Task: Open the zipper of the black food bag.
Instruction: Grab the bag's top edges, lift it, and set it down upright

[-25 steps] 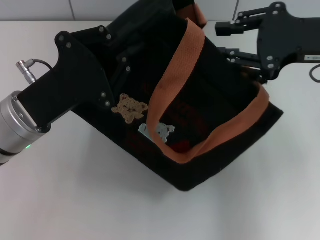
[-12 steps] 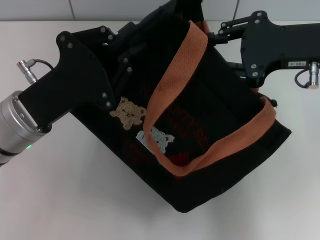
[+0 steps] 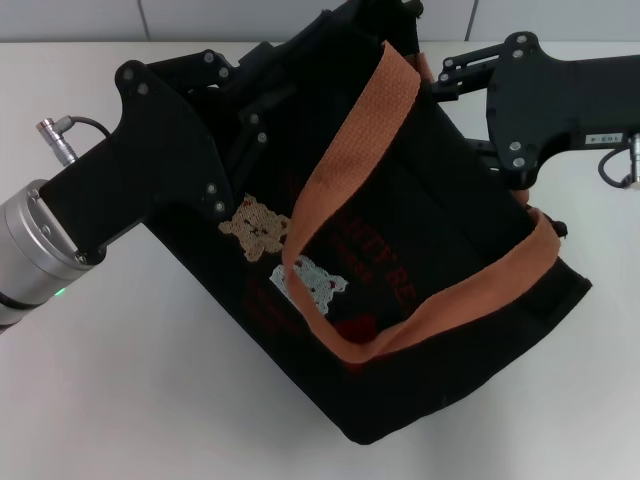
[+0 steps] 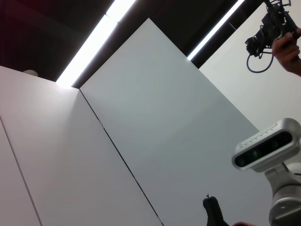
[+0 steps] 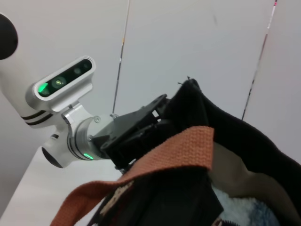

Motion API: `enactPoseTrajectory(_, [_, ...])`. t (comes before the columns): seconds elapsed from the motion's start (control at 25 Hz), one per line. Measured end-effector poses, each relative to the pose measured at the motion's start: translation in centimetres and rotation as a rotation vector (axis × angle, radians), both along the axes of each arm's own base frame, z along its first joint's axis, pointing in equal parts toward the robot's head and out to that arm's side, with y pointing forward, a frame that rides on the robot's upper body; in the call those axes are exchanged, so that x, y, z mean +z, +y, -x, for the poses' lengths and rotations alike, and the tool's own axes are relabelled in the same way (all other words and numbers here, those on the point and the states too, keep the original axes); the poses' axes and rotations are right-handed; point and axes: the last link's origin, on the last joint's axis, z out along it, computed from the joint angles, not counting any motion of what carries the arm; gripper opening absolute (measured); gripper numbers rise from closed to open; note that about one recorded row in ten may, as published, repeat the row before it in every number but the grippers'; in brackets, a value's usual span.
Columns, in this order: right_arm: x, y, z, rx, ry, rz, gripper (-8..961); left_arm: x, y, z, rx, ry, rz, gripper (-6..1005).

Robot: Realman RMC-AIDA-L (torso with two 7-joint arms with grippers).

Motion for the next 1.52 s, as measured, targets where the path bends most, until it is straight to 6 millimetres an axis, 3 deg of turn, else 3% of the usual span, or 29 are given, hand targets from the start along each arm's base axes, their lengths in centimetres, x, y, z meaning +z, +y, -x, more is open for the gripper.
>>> enactPoseTrajectory(0.48, [0.4, -0.6, 0.5, -0.003, -0.011, 0.029, 402, 0.0, 0.1, -0.1, -0.005, 0.001, 0.002, 157])
enactPoseTrajectory(0.96, [-2.3, 0.6, 1.4, 0.011, -0.089, -0.03, 403, -0.1, 0.1, -0.2, -0.007, 0.0, 0.008, 157])
enactPoseTrajectory(1.52, [-2.2, 1.0, 1.4, 0.021, 0.004, -0.164, 389, 0.0, 0.0, -0.2, -0.014, 0.001, 0.005, 157])
